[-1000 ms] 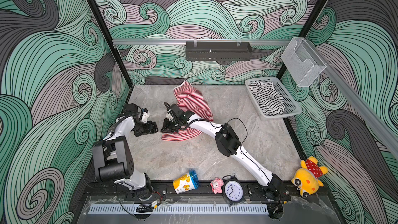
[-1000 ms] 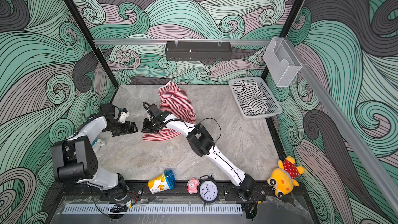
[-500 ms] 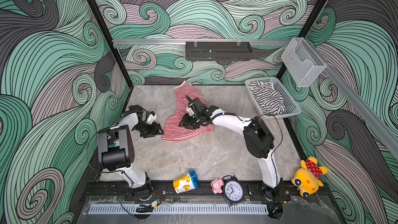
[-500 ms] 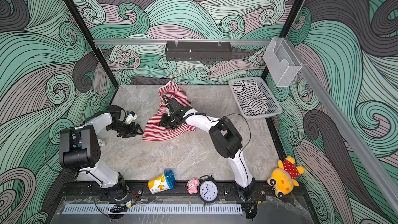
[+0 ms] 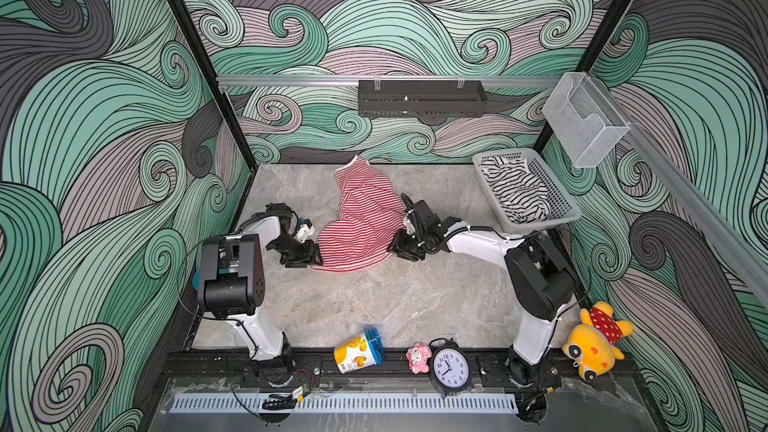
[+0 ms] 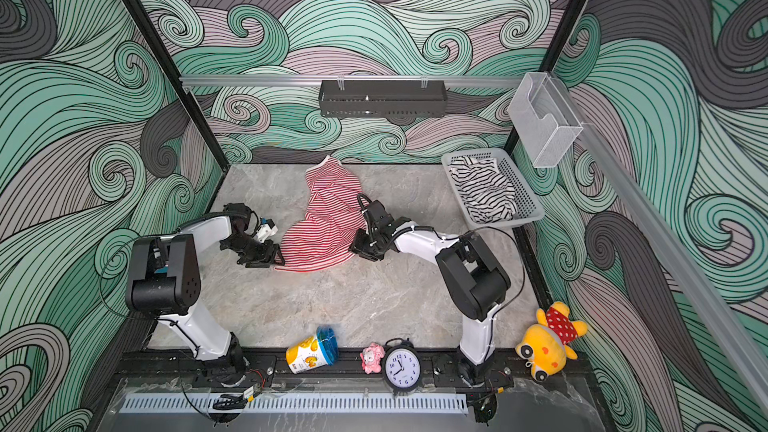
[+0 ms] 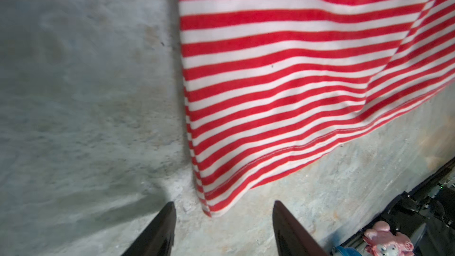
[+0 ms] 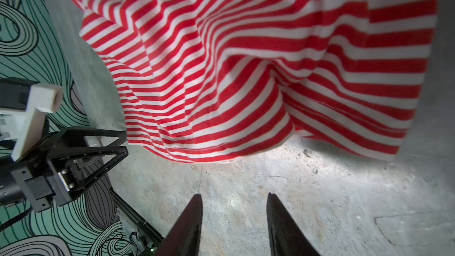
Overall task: Fold and stack the tank tops
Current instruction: 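Release the tank top with the right gripper while the left gripper hovers nearby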
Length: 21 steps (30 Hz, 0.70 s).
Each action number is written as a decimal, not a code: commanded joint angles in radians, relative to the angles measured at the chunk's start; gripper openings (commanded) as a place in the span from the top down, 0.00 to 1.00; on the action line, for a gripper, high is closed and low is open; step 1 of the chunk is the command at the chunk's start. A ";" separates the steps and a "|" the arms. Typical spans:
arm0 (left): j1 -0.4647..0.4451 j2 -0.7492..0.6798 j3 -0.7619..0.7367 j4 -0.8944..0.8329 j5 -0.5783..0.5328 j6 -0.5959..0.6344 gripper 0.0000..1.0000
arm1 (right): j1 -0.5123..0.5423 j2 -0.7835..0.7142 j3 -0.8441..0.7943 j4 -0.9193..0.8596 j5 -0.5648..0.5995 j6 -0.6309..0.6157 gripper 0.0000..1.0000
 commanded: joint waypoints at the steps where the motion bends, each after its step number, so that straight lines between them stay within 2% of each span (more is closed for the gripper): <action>1: -0.001 -0.006 0.008 0.006 -0.028 -0.011 0.37 | -0.004 -0.021 -0.005 0.034 0.018 0.004 0.58; 11: -0.029 0.043 0.017 0.023 -0.040 -0.013 0.48 | -0.004 -0.033 -0.016 0.038 0.018 0.009 0.69; 17: -0.068 0.051 0.016 0.024 -0.093 -0.009 0.53 | -0.004 -0.041 -0.030 0.028 0.029 0.008 0.75; 21: -0.085 0.053 0.013 0.034 -0.152 -0.010 0.61 | -0.012 -0.061 -0.044 0.023 0.037 0.005 0.76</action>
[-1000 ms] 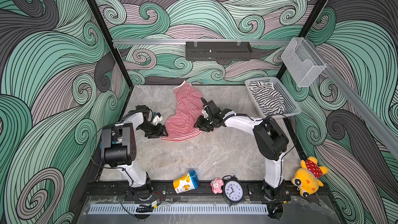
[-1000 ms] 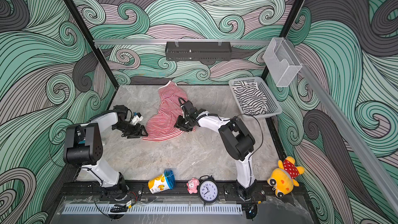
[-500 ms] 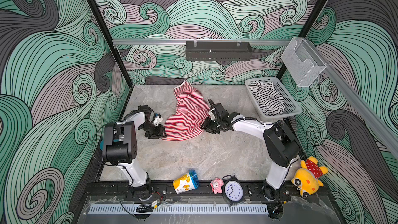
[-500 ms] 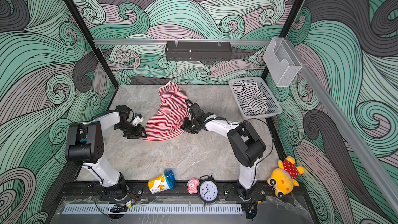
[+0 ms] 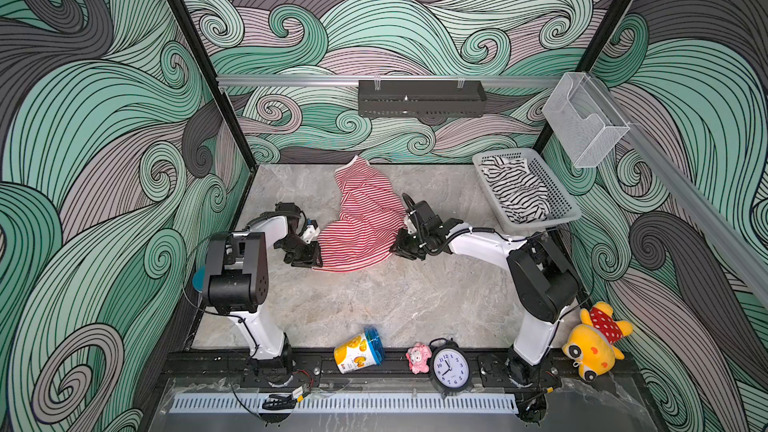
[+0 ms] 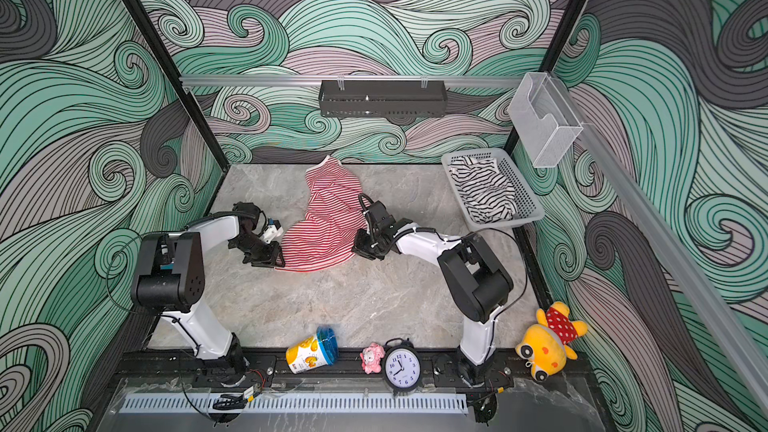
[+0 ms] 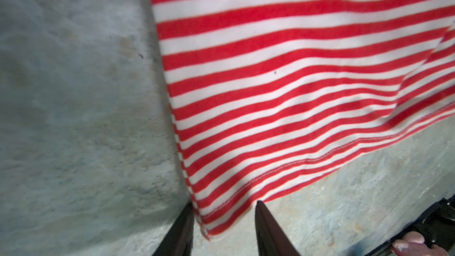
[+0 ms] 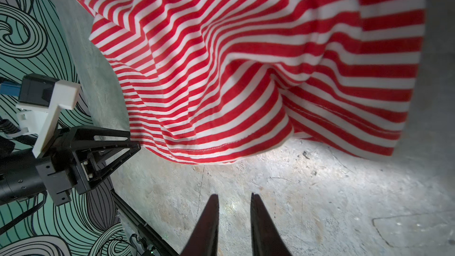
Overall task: Fold and stack the tank tops
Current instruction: 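Release the tank top with the right gripper while the left gripper hovers nearby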
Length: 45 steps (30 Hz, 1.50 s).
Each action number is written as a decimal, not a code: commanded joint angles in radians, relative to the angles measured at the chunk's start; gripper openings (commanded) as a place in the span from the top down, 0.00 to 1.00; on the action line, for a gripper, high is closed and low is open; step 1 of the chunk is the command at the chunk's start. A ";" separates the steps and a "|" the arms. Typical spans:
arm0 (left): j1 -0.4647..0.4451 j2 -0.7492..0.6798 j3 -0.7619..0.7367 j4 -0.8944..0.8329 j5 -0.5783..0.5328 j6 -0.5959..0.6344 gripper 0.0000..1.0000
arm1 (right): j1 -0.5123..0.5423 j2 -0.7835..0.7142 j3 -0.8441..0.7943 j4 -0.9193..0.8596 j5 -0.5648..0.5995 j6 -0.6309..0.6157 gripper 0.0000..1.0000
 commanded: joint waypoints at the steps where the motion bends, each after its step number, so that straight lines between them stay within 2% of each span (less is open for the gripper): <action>1: -0.013 0.028 0.009 0.005 -0.080 0.001 0.64 | -0.012 -0.052 -0.017 -0.006 0.026 0.006 0.76; 4: -0.014 0.032 0.014 -0.003 -0.078 0.001 0.76 | -0.021 -0.069 -0.025 -0.011 0.028 0.000 0.77; 7: -0.013 0.029 0.016 -0.006 -0.079 0.000 0.80 | -0.034 -0.083 -0.033 -0.023 0.029 -0.010 0.77; 11: -0.014 0.012 0.022 -0.022 -0.065 0.007 1.00 | -0.058 -0.118 -0.063 -0.039 0.033 -0.028 0.75; 16: -0.013 -0.032 0.014 -0.024 -0.035 0.019 1.00 | -0.120 -0.149 -0.162 0.008 0.016 -0.014 0.66; 26: -0.009 -0.114 -0.003 -0.003 0.009 0.019 1.00 | -0.154 -0.046 -0.220 0.162 -0.040 0.051 0.61; 29: -0.009 -0.121 -0.005 -0.003 0.011 0.018 1.00 | -0.155 -0.015 -0.225 0.189 -0.022 0.070 0.61; 35: -0.006 -0.124 -0.009 -0.001 0.012 0.016 1.00 | -0.146 0.026 -0.172 0.091 0.060 0.029 0.62; 45: 0.002 -0.127 -0.002 0.003 -0.001 0.006 1.00 | -0.052 0.125 0.048 -0.243 0.221 -0.137 0.66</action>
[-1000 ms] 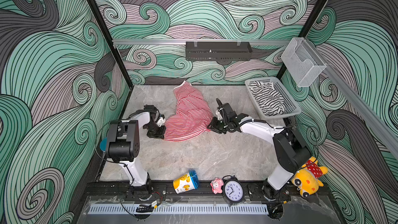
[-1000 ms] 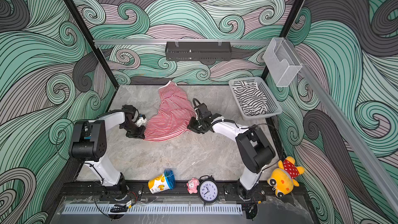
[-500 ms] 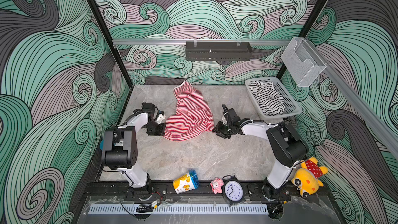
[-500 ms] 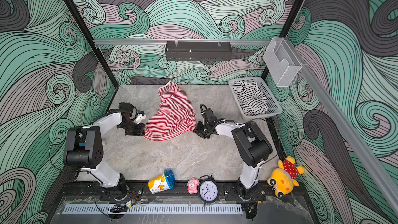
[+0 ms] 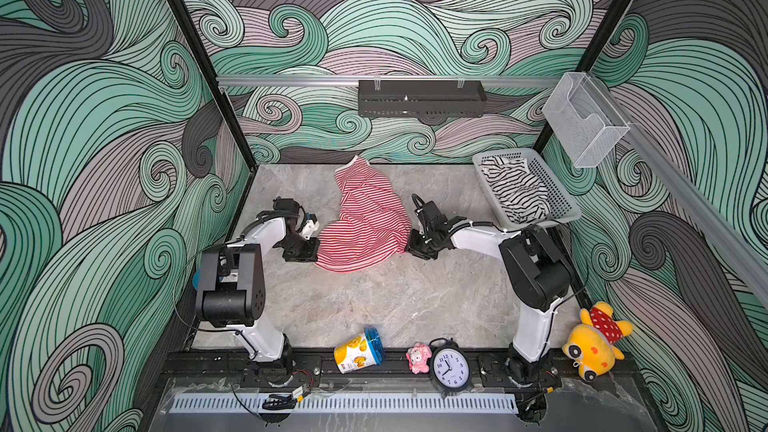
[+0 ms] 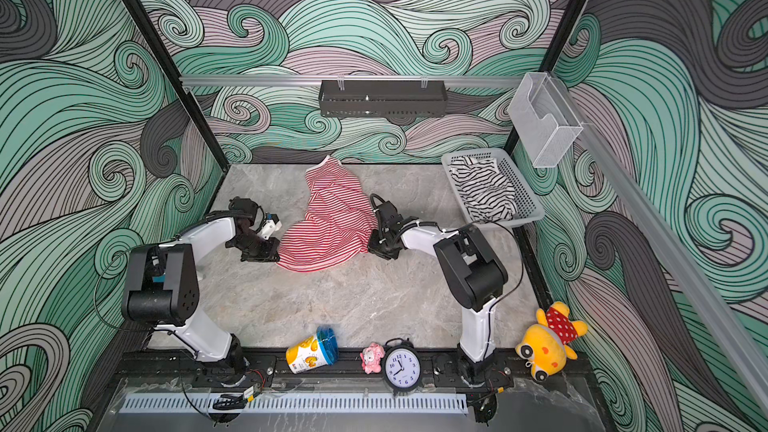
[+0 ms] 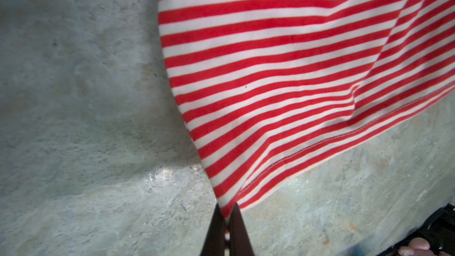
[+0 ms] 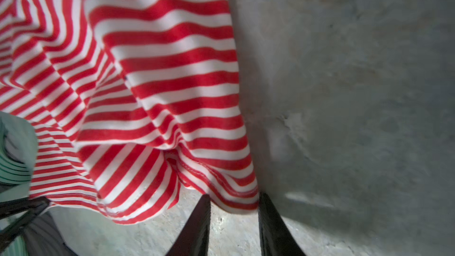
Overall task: Fold and stack the tank tops
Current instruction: 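Release the tank top with the right gripper while the left gripper hovers nearby, then grasp the near hem corners of the red striped tank top with both grippers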
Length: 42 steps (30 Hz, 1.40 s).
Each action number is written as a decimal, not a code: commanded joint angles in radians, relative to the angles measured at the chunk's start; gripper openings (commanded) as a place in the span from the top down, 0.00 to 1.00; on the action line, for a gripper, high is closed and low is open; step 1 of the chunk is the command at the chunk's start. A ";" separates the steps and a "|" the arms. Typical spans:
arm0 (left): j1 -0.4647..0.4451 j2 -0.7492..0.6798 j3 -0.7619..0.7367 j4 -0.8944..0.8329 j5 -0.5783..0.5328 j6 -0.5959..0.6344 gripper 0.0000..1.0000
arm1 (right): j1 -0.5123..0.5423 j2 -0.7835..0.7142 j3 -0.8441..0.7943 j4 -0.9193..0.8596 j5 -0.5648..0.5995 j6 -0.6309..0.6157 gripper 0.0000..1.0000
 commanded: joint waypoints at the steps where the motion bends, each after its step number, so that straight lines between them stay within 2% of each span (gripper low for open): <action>1: 0.009 -0.026 0.005 -0.003 0.011 0.001 1.00 | 0.030 0.041 0.042 -0.181 0.110 -0.068 0.66; 11: 0.013 -0.025 0.007 0.000 -0.003 -0.004 1.00 | 0.060 0.089 0.117 -0.282 0.294 -0.079 0.71; 24: 0.025 -0.023 0.000 0.000 -0.003 -0.002 1.00 | 0.057 0.131 0.127 -0.250 0.346 -0.009 0.68; 36: 0.034 -0.029 -0.005 0.000 0.001 0.001 1.00 | 0.056 0.165 0.148 -0.327 0.459 -0.033 0.67; 42: 0.050 -0.044 -0.009 0.000 -0.002 0.000 1.00 | 0.029 0.165 0.121 -0.325 0.462 -0.061 0.68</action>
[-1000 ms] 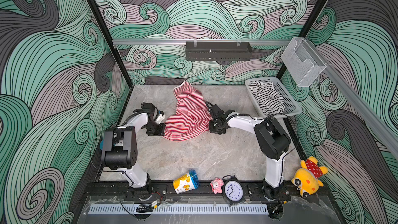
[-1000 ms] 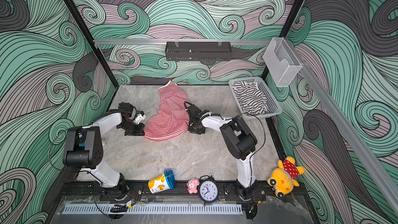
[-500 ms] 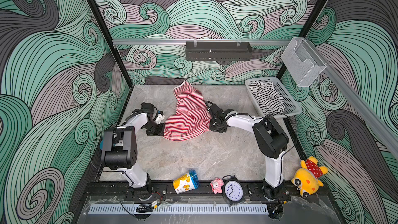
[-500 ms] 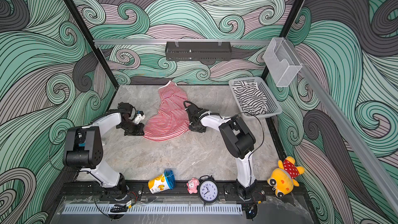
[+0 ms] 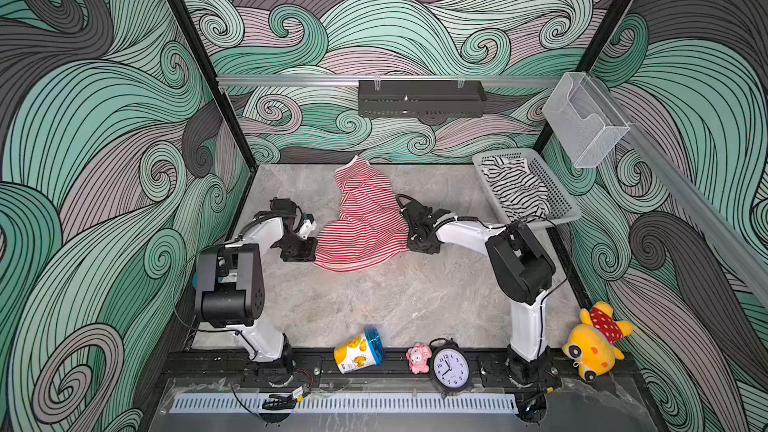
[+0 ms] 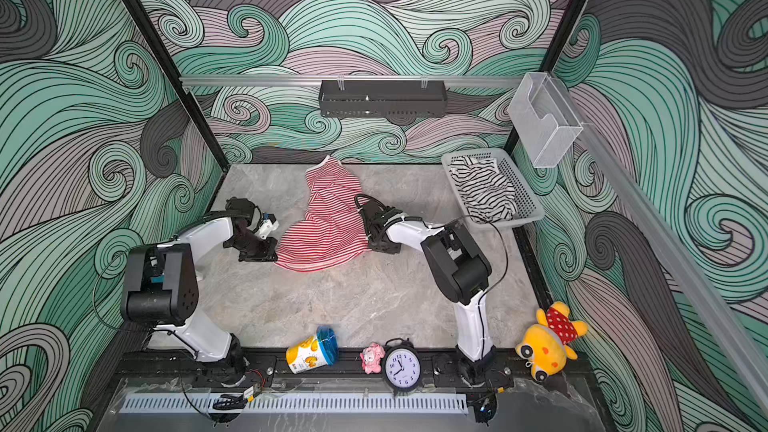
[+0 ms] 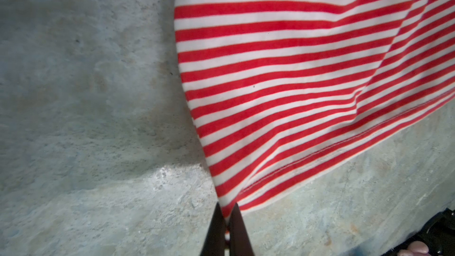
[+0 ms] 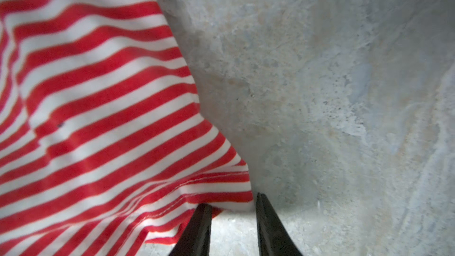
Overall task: Fold and stack the tank tops
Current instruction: 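Grasp the near hem corners of the red striped tank top with both grippers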
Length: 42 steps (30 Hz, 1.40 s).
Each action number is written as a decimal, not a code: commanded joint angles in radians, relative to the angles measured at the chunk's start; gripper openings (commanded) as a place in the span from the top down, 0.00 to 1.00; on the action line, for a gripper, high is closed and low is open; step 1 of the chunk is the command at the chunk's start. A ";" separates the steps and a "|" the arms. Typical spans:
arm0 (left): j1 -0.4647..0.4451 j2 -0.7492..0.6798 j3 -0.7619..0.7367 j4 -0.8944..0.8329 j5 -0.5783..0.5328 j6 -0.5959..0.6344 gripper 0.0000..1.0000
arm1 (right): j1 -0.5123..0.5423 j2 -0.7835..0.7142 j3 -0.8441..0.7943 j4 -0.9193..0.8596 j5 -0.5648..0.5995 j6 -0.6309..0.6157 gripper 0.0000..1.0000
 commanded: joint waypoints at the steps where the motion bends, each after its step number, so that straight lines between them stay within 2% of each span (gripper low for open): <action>1: 0.023 -0.045 -0.009 -0.001 0.000 0.001 1.00 | -0.025 0.068 -0.050 -0.087 0.043 -0.021 0.68; 9: 0.095 -0.058 -0.003 0.004 -0.007 -0.013 1.00 | -0.045 0.065 -0.061 -0.078 0.081 -0.082 0.71; 17: 0.103 -0.040 0.000 -0.001 -0.002 -0.013 1.00 | -0.042 0.033 -0.073 0.017 0.011 -0.159 0.71; 27: 0.102 -0.018 0.003 -0.013 0.021 -0.005 1.00 | -0.043 0.006 -0.086 0.115 -0.081 -0.218 0.82; 34: 0.102 -0.011 0.006 -0.013 0.021 -0.005 1.00 | -0.043 -0.032 -0.133 0.180 -0.074 -0.240 0.82; 42: 0.102 -0.006 0.010 -0.015 0.029 -0.005 1.00 | -0.043 -0.093 -0.188 0.278 -0.120 -0.229 0.77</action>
